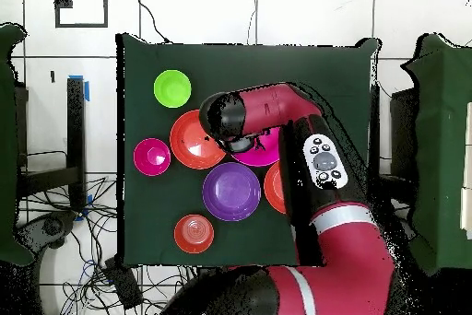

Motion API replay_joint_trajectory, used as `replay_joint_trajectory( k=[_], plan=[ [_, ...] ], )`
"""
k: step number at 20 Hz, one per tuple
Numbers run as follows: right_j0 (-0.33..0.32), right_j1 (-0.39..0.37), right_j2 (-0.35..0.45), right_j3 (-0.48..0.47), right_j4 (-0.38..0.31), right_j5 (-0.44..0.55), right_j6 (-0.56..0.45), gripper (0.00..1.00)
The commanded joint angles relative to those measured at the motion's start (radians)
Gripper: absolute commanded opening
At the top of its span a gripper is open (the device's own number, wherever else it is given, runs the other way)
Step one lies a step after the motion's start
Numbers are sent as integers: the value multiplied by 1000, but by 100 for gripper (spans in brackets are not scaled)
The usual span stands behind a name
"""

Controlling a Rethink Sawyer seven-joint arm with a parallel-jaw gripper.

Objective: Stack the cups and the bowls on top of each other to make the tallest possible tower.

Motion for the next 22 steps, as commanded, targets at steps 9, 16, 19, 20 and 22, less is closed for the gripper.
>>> replay_joint_trajectory(
  k=[9,16,19,20,22],
  plan=[
    [108,26,-168,-50,-72,46,82,100],
    [135,41,-213,-81,-85,16,72,100],
    [144,50,-234,-91,-96,-16,77,100],
    [149,47,-244,-86,-101,-36,86,100],
    [161,49,-261,-91,-113,-47,86,100]
  ],
)
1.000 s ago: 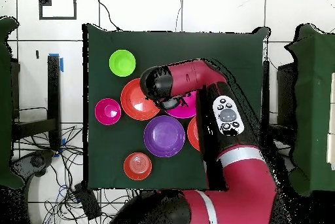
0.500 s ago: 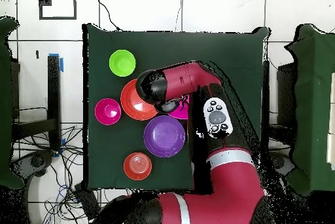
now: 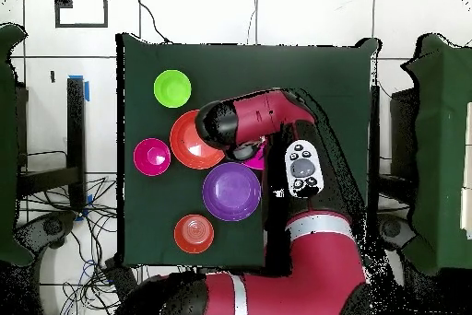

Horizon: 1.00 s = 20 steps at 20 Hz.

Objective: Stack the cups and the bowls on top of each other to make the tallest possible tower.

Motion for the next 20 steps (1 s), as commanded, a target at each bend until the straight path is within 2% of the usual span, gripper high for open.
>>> replay_joint_trajectory(
  k=[1,10,20],
  plan=[
    [44,50,-68,-69,-116,-51,86,100],
    [94,62,-113,-120,-141,-59,95,100],
    [119,71,-142,-145,-118,-99,103,100]
  ],
)
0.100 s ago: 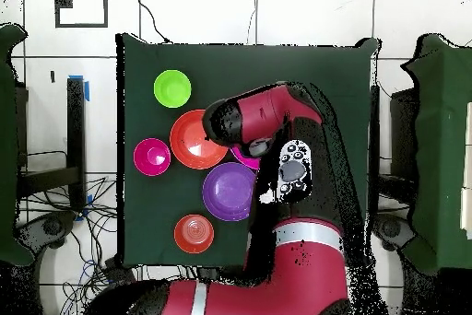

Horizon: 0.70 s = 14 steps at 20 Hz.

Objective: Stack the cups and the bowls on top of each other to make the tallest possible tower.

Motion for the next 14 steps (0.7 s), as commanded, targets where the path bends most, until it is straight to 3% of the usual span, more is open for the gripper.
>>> replay_joint_trajectory(
  k=[1,14],
  plan=[
    [30,65,24,-49,-40,-108,103,100],
    [-30,112,102,40,5,-359,25,100]
  ],
)
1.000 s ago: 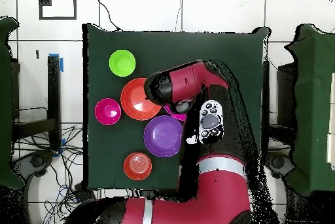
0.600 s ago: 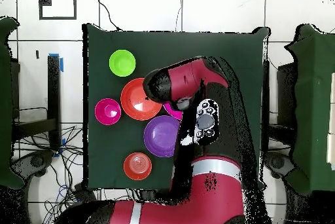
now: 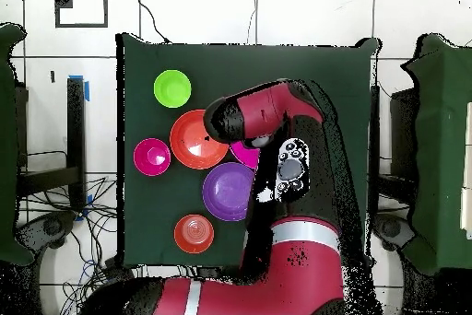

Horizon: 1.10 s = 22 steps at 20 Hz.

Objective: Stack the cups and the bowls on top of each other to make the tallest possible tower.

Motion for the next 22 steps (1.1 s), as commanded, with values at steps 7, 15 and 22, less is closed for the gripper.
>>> replay_joint_trajectory(
  k=[7,15,22],
  plan=[
    [-79,101,159,137,100,-118,-6,100],
    [-66,44,137,202,158,-32,-13,100],
    [-56,5,127,217,182,12,-29,100]
  ],
)
